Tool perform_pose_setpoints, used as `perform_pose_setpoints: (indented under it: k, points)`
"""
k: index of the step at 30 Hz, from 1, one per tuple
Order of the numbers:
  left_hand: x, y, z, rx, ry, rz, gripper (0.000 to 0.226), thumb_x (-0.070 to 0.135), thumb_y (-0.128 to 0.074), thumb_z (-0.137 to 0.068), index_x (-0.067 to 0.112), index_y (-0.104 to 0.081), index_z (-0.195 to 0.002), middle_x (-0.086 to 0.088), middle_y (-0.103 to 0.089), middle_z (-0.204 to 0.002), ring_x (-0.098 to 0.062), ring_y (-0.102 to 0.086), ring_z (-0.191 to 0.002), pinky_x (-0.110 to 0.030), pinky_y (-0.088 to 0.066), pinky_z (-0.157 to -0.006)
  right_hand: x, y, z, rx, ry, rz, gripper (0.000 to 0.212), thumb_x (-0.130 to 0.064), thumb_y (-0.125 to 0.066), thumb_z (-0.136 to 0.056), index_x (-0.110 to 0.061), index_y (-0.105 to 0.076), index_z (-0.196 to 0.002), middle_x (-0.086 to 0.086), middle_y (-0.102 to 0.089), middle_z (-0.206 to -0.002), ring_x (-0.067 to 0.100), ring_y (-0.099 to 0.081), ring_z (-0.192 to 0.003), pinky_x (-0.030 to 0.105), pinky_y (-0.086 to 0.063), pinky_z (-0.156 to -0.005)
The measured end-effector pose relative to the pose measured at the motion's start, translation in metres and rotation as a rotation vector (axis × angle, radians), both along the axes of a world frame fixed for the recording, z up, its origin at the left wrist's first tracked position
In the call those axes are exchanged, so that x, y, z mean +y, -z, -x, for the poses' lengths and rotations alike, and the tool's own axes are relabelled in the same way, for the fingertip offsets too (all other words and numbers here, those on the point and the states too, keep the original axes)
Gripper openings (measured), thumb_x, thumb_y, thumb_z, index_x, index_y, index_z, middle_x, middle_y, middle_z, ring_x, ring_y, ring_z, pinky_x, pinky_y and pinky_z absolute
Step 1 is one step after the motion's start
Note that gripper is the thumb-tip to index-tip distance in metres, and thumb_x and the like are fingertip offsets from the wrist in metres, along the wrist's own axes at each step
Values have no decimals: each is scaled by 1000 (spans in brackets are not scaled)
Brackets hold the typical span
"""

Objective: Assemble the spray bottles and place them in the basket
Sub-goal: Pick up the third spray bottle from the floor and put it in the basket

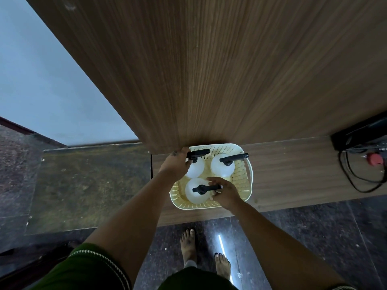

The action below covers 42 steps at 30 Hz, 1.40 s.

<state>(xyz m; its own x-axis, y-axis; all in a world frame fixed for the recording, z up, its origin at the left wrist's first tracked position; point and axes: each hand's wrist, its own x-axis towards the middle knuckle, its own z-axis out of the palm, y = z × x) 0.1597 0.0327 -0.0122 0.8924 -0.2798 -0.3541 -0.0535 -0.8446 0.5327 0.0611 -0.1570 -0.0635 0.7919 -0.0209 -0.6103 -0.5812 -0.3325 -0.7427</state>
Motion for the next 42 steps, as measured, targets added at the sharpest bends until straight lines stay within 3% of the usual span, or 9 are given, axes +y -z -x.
perform_pose_setpoints:
  k: [5, 10, 14, 19, 23, 26, 29, 33, 42]
  points:
    - [-4, -8, 2, -7, 30, -57, 43, 28, -53, -94, 17, -45, -134, -12, -53, -134, -33, -51, -121, -41, -46, -93, -6, -10, 6, 53, -11, -53, 61, 18, -72, -64, -24, -63, -106, 1, -59, -92, 19, -56, -82, 24, -50, -79]
    - [-6, -14, 3, 10, 23, -86, 51, 30, -53, -94, 21, -36, -142, -8, -43, -145, -30, -38, -133, -43, -43, -102, -3, -21, 12, 64, 17, -53, 58, 18, -66, -72, -11, -58, -121, -1, -53, -99, 18, -57, -97, 19, -49, -77]
    - [-5, -17, 5, -33, 52, -107, 50, 30, -53, -93, 23, -40, -140, -1, -42, -146, -27, -34, -135, -41, -41, -104, 0, -28, 13, 37, -50, 47, 59, 11, -67, -75, -16, -55, -126, -1, -53, -113, 13, -56, -100, 5, -48, -66]
    - [-10, -23, 6, -35, 82, -113, 49, 29, -52, -95, 21, -40, -141, -2, -43, -146, -28, -29, -140, -42, -36, -108, -3, -39, 13, 49, -81, 89, 64, 11, -66, -75, -16, -50, -131, 4, -53, -127, 21, -55, -122, 19, -44, -85]
    - [-18, -29, 4, -51, 92, -51, 29, 15, -50, -92, 12, -60, -120, -9, -60, -121, -31, -55, -112, -39, -47, -90, -3, -45, 14, 11, -89, 128, 55, 4, -70, -76, -18, -56, -125, 8, -57, -129, 23, -58, -119, 25, -49, -92]
    - [-20, -30, 3, -48, 109, -78, 19, 14, -52, -89, 15, -67, -100, -6, -62, -104, -29, -60, -96, -36, -48, -78, -1, -49, 17, -67, -133, 239, 48, -5, -73, -77, -18, -62, -121, 6, -62, -122, 19, -61, -111, 18, -45, -86]
    - [-20, -29, 7, -67, 136, -83, 21, 14, -52, -90, 15, -67, -105, -8, -61, -107, -29, -59, -99, -36, -47, -81, 0, -48, 21, -126, -163, 315, 38, -9, -71, -79, -16, -68, -115, 6, -66, -116, 20, -61, -106, 16, -40, -82]
    - [-18, -24, 11, -141, 160, -49, 24, 9, -49, -92, 11, -64, -111, -8, -60, -112, -28, -56, -106, -33, -46, -83, 3, -46, 24, -129, -104, 281, 26, -7, -71, -79, -13, -73, -104, 9, -70, -107, 22, -63, -96, 30, -52, -88]
    - [-16, -22, 4, -102, 113, -62, 24, 3, -48, -89, 12, -63, -105, -9, -56, -103, -30, -58, -89, -32, -42, -70, 8, -47, 12, -152, -185, 331, 25, -9, -71, -79, -13, -74, -104, 9, -72, -105, 22, -64, -96, 26, -49, -84]
